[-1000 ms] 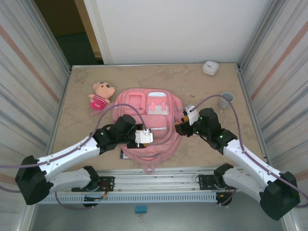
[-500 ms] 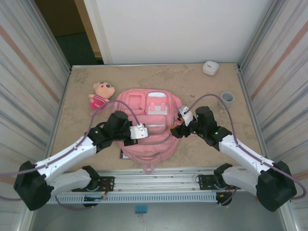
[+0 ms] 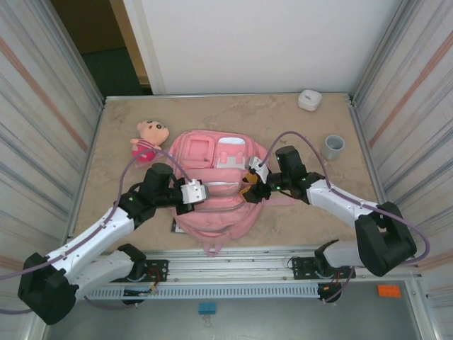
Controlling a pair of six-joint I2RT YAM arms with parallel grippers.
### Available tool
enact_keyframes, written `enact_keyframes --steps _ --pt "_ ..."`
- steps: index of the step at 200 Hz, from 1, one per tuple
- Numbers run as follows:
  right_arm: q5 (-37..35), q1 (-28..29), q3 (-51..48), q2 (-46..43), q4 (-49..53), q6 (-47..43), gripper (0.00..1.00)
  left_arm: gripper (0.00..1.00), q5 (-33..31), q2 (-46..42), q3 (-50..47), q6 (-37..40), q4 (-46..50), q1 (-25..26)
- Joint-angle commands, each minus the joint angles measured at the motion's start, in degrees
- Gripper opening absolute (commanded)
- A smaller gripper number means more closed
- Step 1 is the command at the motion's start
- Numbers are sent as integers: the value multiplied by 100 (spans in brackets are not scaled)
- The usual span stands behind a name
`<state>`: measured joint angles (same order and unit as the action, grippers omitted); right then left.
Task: Pack the student bag
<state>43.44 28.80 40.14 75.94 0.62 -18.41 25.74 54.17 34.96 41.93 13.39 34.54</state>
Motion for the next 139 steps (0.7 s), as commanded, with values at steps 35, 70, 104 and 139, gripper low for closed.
enact_keyframes --steps 35,70,104,139 --pt "596 -21 413 -137 1026 -313 9 0 -265 173 286 -410 -456 8" --pt "496 83 441 -433 1089 154 0 0 -857 388 570 -669 -400 195" --pt "139 645 521 -517 968 816 0 0 -1318 635 793 -1051 -645 524" --pt "-335 1339 614 -360 421 1937 0 0 -1567 978 1087 -1227 -867 888"
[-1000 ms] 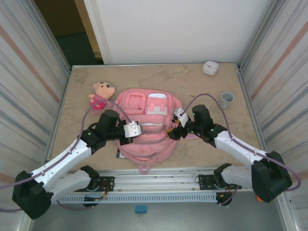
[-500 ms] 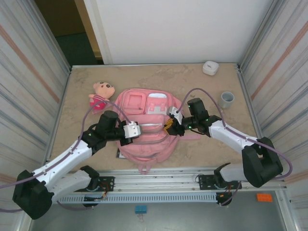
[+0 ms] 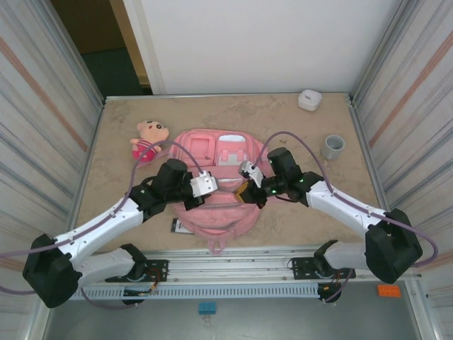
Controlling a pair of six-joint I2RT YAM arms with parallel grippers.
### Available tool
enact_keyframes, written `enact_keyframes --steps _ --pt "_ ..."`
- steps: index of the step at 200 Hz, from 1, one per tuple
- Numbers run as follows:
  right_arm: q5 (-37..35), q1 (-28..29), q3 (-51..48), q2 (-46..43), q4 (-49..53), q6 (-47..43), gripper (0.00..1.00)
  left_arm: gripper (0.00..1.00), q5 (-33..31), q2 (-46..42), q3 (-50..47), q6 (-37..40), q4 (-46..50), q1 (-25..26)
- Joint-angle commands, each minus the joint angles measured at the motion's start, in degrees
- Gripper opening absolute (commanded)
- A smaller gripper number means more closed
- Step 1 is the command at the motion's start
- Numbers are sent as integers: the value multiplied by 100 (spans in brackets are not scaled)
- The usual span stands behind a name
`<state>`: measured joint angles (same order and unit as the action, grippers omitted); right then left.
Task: Pack the student bag
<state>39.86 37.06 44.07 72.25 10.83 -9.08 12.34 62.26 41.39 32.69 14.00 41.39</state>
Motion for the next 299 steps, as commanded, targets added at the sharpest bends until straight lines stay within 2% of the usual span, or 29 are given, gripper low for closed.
enact_keyframes --steps 1,22,29,53,70,87,105,167,204,216,228,244,255,269,282,299 --pt "5 530 214 18 -644 1052 0 0 -212 171 443 -304 -944 212" --pt "-189 623 18 -29 -1243 1907 16 0 -39 188 368 -333 -1201 238" --pt "-373 592 -51 -129 -1320 2202 24 0 -61 156 328 -299 -1220 238" --pt "-966 245 -272 -606 -1261 3647 44 0 26 -89 77 -65 -1180 238" --pt "-1150 -136 -340 -808 -933 4867 48 0 172 -297 -97 78 -1189 203" --pt "-1083 -358 -399 -892 -795 5512 52 0 291 -437 -201 160 -1193 169" --pt "-1151 -438 -345 -848 -671 5943 56 0 397 -478 -232 253 -1138 160" --pt "-996 -445 -57 -267 -837 6592 57 0 563 -472 -239 247 -1174 159" --pt "-942 -367 -57 -43 -1356 6959 51 0 798 -447 -252 312 -1174 164" --pt "-944 -357 -55 14 -1477 7029 41 0 814 -423 -240 296 -1148 159" --pt "-951 -357 -58 45 -1562 7066 26 0 822 -397 -196 247 -1041 164" --pt "-1043 -349 -73 15 -1583 7096 5 13 633 -378 -54 6 -758 196" --pt "-1101 -343 -66 -39 -1584 7096 1 29 420 -436 53 -516 -555 252" --pt "-1187 -333 -66 -142 -1577 7120 0 40 189 -560 224 -1391 -218 344" --pt "-1247 -320 -66 -216 -1575 7125 0 47 -86 -722 319 -2214 114 513" --pt "-1286 -296 -66 -302 -1574 7107 0 47 -432 -879 304 -3474 430 799"
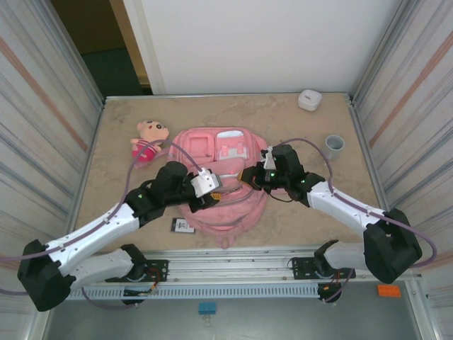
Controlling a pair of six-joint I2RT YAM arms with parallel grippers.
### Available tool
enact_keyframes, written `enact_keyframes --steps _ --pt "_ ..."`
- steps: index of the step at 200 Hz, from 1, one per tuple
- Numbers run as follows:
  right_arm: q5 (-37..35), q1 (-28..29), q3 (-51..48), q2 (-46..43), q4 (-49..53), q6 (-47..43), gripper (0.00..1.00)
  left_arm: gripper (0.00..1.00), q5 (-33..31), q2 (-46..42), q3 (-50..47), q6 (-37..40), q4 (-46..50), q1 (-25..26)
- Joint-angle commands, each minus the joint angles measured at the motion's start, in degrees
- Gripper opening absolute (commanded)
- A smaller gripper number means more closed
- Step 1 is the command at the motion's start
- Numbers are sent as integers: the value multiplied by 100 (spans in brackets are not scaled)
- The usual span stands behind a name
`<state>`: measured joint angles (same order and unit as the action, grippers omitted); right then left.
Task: Pack the student bag
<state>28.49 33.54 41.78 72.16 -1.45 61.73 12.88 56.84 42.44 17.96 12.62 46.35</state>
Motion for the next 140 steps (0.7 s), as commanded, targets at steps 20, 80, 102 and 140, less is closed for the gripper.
enact_keyframes --steps 20,80,102,140 --pt "-191 82 178 -372 -269 -62 0 48 -689 -371 -6 -3424 646 612" --pt "-221 184 243 -489 -136 -180 0 61 -1322 -8 -407 -4443 -101 923" --pt "-218 214 271 -519 -128 -171 0 62 -1263 311 -239 -4244 -164 925" --pt "-162 298 330 -503 -162 -153 0 62 -1154 666 -149 -4119 -673 927"
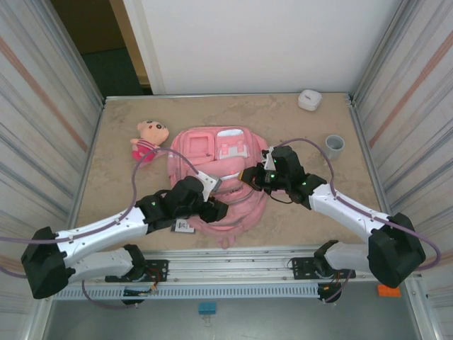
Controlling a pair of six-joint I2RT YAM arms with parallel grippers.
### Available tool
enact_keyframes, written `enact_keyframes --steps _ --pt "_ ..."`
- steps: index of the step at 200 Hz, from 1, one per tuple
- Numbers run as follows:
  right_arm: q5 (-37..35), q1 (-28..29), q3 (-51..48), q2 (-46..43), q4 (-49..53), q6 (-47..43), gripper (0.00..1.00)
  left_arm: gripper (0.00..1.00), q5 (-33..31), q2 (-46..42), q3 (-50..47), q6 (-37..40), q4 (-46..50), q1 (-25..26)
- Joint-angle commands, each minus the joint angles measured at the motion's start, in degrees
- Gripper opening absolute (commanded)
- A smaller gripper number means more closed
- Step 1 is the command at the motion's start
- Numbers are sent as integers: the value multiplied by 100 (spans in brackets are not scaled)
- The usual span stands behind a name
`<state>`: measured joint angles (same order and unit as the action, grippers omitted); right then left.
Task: Pack the student bag
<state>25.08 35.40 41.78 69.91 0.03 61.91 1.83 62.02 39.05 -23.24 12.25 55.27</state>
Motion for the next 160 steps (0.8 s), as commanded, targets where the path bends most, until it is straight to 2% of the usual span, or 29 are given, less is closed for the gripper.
enact_keyframes --steps 1,39,60,90,124,160 --pt "180 114 339 -273 -311 -170 0 62 -41 155 191 3 -658 36" --pt "174 156 335 -271 -289 -163 0 51 155 351 261 -13 -1455 28" --pt "183 152 339 -285 -277 -162 0 41 132 472 287 19 -1540 41" --pt "168 151 350 -334 -198 -192 0 27 -329 641 292 9 -1118 46" --pt "179 76 365 -421 -11 -283 0 0 -969 557 330 -57 -424 32" --pt "424 -498 353 -667 693 -711 0 0 -1355 -18 163 -149 499 -77"
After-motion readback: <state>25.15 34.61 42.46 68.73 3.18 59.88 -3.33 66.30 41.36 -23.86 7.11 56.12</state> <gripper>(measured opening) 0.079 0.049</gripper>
